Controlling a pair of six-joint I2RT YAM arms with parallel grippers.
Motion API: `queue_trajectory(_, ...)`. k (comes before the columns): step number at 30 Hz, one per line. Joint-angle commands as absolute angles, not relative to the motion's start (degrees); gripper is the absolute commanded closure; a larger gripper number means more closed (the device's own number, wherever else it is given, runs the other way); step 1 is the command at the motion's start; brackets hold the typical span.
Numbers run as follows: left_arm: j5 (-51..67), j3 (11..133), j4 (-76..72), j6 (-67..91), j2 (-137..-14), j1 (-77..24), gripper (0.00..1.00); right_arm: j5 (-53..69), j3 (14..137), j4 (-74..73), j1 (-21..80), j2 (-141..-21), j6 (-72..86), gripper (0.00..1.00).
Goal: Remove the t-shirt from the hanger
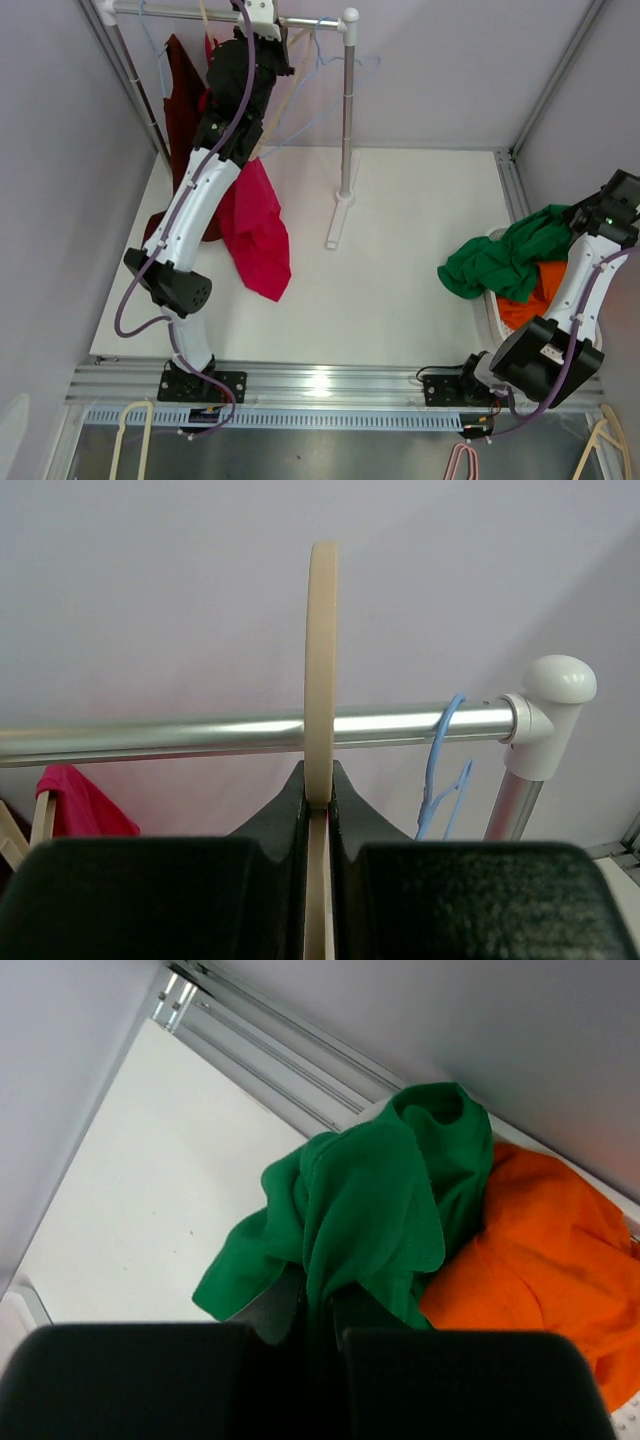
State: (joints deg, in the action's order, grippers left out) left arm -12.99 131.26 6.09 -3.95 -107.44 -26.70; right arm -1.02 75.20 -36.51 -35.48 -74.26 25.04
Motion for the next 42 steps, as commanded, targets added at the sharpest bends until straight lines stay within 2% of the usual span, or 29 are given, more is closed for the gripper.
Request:
queue_trajectory(1, -10.64, 134.47, 3.25, -1.68, -108.28, -25.93, 0.99, 0.09, 78.91, -32.25, -35.51, -73.04, 25.14, 1.0)
queue_trajectory(4, -10.37, 134.3, 3.34, -1.23, -108.98, -25.93, 0.99, -1.67, 85.24, -34.62, -35.51, -72.69, 24.26, 1.0)
queue_trajectory(8, -10.37, 133.07, 2.29, -1.67, -109.6, -25.93, 0.99, -0.44, 101.04, -40.42, -35.24, -76.89, 22.94, 1.0)
queue_trajectory(16, -8.61, 132.1, 1.14, -1.85, -110.74, -25.49, 0.99, 6.5, 138.71, -51.5, -36.3, -90.25, 24.17, 1.0)
queue_trajectory(18, -8.35, 132.01, 1.05, -1.58, -110.83, -25.23, 0.99, 8.87, 142.81, -50.72, -36.3, -92.98, 25.83, 1.0)
queue_trajectory(22, -7.74, 131.57, 0.7, -1.67, -111.09, -25.14, 0.99, 8.62, 142.74, -47.64, -36.3, -92.11, 26.81, 1.0)
queue_trajectory(25, -7.38, 131.4, 0.35, -1.84, -111.62, -25.14, 0.99, 3.97, 138.54, -50.09, -36.3, -89.31, 25.15, 1.0)
queue_trajectory(29, -6.16, 130.78, -1.39, -1.32, -112.06, -24.61, 0.99, -1.57, 117.83, -44.42, -36.21, -76.5, 23.91, 1.0)
queue_trajectory(30, -5.89, 130.52, -1.49, -0.62, -112.23, -24.26, 0.99, -3.32, 108.55, -42.91, -36.21, -70.11, 23.82, 1.0)
queue_trajectory(34, -4.4, 129.99, -2.11, 1.13, -112.59, -23.56, 0.99, -11.59, 94.27, -40.7, -34.37, -59.88, 23.55, 1.0)
queue_trajectory(37, -3.69, 128.85, -2.72, 1.32, -112.68, -23.38, 0.99, -15.2, 83.9, -38.59, -31.56, -58.1, 24.87, 1.0)
queue_trajectory(42, -2.2, 127.01, -3.6, 1.84, -112.41, -23.2, 0.99, -12.92, 68.76, -32.8, -31.2, -61.78, 30.14, 1.0)
